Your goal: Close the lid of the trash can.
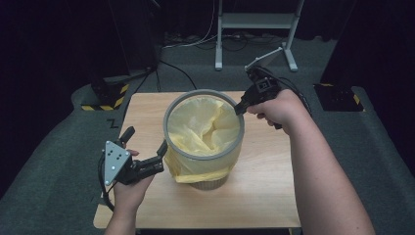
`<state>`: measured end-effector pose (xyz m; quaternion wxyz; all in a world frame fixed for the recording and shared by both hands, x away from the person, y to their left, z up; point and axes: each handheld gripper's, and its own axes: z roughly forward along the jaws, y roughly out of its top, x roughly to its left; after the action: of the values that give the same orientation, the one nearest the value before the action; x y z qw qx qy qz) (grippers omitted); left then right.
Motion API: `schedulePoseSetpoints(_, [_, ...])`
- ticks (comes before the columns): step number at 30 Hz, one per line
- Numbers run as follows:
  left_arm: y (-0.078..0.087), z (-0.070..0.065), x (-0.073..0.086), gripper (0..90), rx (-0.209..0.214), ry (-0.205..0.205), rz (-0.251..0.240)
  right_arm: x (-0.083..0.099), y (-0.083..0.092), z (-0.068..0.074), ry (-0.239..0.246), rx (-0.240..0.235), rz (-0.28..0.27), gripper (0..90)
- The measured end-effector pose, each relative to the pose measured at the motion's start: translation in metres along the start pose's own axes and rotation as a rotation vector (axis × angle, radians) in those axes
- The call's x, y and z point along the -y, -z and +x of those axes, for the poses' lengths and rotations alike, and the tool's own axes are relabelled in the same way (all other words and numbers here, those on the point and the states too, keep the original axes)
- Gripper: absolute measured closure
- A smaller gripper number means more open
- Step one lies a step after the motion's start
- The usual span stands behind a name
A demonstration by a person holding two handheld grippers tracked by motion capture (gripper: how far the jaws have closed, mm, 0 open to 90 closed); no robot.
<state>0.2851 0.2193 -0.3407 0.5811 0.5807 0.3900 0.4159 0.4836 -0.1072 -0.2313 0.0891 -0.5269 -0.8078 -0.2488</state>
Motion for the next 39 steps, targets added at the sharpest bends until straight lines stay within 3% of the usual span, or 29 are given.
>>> schedulePoseSetpoints(21, [-0.008,0.000,-0.004,0.7,0.014,0.019,-0.008,0.001,-0.002,0.000,0.016,0.009,0.004,82.1])
schedulePoseSetpoints(36, [-0.020,0.003,-0.001,0.7,-0.003,0.018,0.036,0.002,-0.008,-0.001,0.030,0.027,0.019,81.0])
schedulePoseSetpoints(39, [-0.021,0.002,-0.002,0.7,-0.005,0.013,0.037,0.002,-0.008,-0.002,0.029,0.018,0.012,75.6])
